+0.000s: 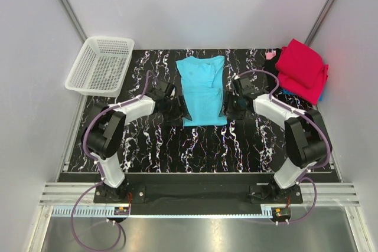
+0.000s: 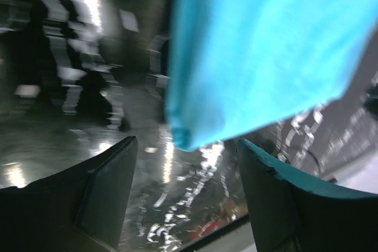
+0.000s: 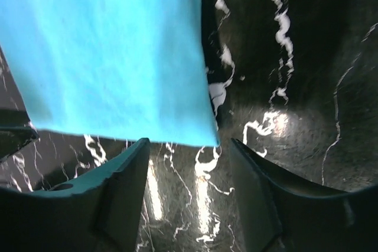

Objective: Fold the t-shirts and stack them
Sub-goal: Fold the tshirt

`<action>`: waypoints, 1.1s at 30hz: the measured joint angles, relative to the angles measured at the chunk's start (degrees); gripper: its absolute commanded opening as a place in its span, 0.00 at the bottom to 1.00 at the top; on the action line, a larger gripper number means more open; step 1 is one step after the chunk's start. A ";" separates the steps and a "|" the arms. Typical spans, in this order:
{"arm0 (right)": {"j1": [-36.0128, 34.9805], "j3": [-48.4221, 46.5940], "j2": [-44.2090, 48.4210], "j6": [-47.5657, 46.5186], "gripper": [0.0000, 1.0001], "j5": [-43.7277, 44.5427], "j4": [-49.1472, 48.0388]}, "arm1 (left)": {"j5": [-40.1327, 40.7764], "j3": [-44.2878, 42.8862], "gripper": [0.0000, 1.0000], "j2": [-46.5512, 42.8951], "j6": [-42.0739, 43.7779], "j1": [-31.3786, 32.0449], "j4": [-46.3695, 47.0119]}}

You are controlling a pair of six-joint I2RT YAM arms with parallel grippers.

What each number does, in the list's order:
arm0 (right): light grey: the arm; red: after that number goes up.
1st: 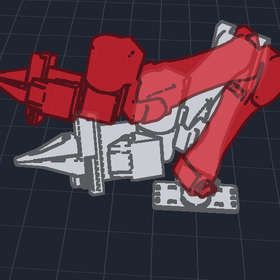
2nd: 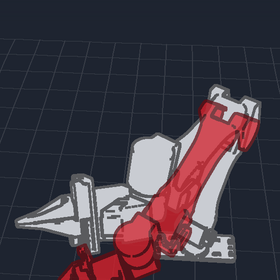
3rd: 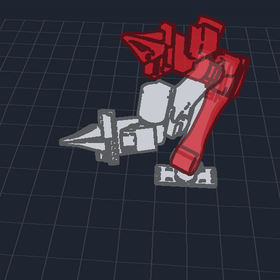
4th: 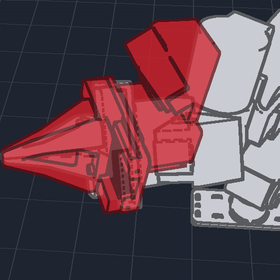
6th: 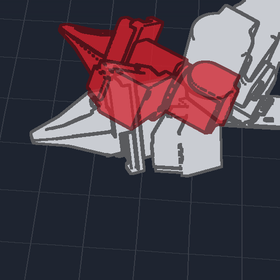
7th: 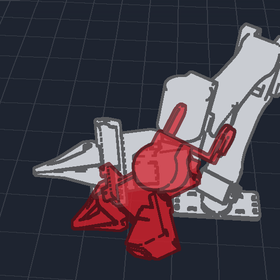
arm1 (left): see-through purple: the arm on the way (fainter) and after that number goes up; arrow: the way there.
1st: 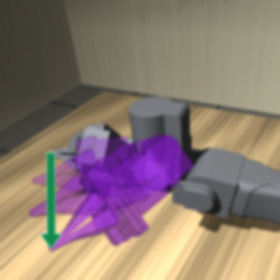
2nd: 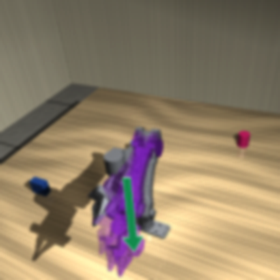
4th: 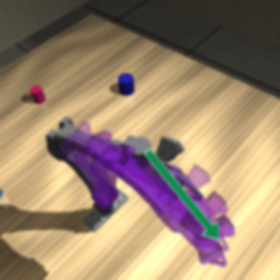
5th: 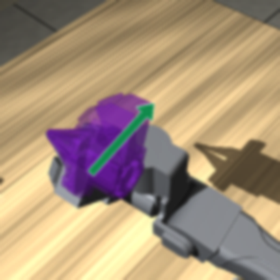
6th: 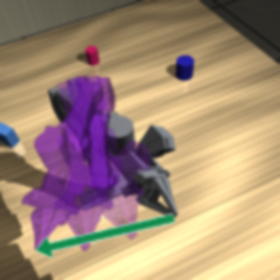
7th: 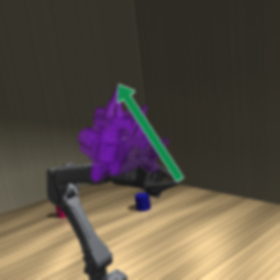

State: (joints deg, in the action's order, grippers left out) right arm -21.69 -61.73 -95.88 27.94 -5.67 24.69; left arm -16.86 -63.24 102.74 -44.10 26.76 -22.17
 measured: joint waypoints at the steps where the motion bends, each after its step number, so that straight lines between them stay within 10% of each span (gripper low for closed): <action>1: 0.00 0.61 0.28 -0.35 0.65 -1.22 -0.04 | -0.90 0.02 0.72 0.00 -0.11 0.39 0.52; 28: 3.89 15.37 -0.42 -1.99 0.61 -14.93 -25.14 | -2.69 0.20 0.66 3.63 -3.50 0.96 7.69; 33: 4.28 15.15 -1.55 -2.03 0.52 -15.06 -27.67 | -2.43 0.20 0.40 3.98 -3.93 0.87 7.63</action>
State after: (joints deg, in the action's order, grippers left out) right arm -17.41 -46.59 -97.43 25.91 -20.73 -2.98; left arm -19.29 -63.05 106.72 -48.03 27.64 -14.55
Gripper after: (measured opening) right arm 0.562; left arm 0.530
